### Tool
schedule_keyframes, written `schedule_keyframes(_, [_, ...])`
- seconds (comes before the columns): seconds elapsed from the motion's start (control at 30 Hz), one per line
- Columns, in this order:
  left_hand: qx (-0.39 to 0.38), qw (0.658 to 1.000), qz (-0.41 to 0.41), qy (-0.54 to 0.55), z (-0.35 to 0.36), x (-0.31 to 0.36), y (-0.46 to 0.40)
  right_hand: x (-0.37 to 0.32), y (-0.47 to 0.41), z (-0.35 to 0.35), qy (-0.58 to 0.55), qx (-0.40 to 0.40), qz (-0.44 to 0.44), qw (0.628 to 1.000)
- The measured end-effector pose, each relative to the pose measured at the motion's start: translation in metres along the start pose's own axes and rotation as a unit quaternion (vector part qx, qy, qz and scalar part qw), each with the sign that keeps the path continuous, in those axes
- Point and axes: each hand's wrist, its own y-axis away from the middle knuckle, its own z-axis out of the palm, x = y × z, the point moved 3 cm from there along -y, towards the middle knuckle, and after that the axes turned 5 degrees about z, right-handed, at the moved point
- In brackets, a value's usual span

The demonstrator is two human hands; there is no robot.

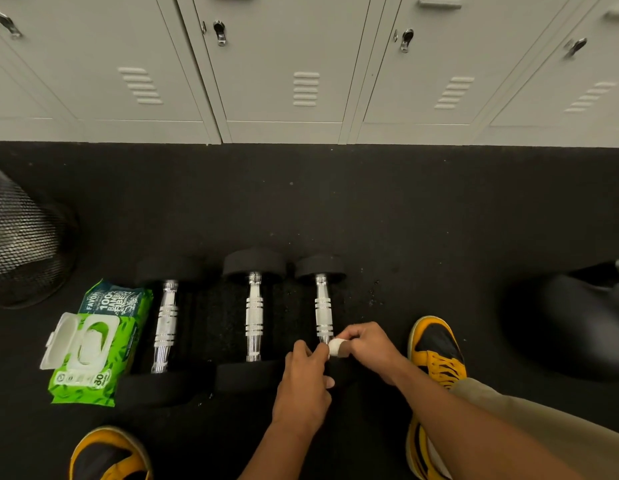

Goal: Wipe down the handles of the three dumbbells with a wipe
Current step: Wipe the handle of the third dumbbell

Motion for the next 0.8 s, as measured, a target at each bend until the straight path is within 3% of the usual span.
schedule_keyframes(0.2, [-0.001, 1.0, -0.01, 0.001, 0.0, -0.002, 0.0, 0.011, -0.004, 0.002, -0.137, 0.033, 0.046, 0.989])
schedule_keyframes(0.53, [-0.008, 1.0, -0.012, 0.002, -0.001, 0.0, -0.001, 0.003, -0.013, 0.008, 0.023, -0.048, 0.058, 0.997])
schedule_keyframes(0.8, [-0.01, 1.0, -0.014, 0.005, 0.0, -0.001, 0.0, 0.01, -0.029, 0.015, -0.14, -0.017, 0.103, 0.985])
